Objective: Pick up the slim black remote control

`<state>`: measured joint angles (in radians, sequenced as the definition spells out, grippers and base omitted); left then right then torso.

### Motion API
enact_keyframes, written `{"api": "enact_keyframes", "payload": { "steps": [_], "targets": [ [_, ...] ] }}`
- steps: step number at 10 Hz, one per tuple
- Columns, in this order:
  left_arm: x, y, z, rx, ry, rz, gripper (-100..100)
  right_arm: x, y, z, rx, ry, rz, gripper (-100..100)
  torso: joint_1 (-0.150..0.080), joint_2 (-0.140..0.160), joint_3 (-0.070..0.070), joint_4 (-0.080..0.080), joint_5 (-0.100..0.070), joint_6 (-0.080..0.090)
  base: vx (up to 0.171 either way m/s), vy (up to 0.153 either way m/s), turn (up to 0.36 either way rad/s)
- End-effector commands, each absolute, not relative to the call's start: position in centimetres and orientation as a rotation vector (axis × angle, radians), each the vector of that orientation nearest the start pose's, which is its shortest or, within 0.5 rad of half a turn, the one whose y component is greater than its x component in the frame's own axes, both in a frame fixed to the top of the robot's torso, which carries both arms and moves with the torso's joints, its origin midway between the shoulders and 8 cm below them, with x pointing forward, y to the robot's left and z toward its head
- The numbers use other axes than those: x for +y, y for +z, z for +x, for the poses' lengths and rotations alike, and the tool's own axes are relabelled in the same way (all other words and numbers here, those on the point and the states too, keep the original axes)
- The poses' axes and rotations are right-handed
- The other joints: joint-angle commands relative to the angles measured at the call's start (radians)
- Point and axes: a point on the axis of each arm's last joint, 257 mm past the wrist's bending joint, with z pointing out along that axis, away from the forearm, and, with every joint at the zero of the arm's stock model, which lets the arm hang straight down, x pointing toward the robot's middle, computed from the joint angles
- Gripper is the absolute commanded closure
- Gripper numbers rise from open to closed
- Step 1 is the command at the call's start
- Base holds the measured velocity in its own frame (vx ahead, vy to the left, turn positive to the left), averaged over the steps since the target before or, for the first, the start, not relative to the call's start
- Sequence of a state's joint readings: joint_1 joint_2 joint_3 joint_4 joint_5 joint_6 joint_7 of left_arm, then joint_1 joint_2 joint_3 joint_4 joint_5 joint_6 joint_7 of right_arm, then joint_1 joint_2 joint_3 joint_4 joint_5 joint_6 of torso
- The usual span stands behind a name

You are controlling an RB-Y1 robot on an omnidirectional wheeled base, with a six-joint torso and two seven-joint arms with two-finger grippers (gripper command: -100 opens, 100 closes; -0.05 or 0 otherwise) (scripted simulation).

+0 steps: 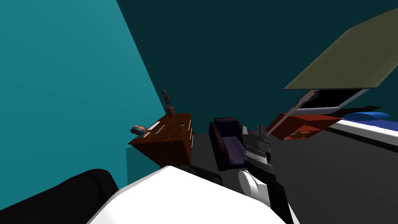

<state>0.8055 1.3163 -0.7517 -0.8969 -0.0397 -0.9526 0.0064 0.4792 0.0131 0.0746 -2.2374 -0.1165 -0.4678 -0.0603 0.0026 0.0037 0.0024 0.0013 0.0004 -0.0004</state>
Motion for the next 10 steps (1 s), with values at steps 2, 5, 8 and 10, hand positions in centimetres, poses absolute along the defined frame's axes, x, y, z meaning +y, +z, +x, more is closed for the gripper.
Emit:
{"api": "enact_keyframes", "payload": {
  "steps": [2,5,8,10],
  "targets": [
    [57.8,-38.3,-11.8,2.955,-0.445,-0.438,-100,-26.8,0.5,36.1,0.551,1.499,0.820,0,0.000,0.000,0.000,0.000,0.000,0.001,-0.059,0.031,-0.170],
    [59.7,-36.6,-11.3,2.977,-0.396,-0.329,-100,-26.8,0.5,36.1,0.551,1.499,0.820,0,0.001,0.001,0.001,0.000,0.000,0.001,-0.071,0.033,-0.108],
    [62.5,-33.5,-10.5,3.003,-0.323,-0.168,-100,-26.8,0.5,36.1,0.551,1.499,0.820,0,0.000,0.000,0.000,0.000,0.000,0.001,-0.058,0.031,-0.143],
    [64.5,-31.4,-9.5,3.024,-0.269,-0.022,-100,-26.8,0.5,36.1,0.551,1.499,0.820,0,0.002,0.002,0.001,0.000,0.001,0.000,-0.084,0.056,-0.130]
  ]
}}
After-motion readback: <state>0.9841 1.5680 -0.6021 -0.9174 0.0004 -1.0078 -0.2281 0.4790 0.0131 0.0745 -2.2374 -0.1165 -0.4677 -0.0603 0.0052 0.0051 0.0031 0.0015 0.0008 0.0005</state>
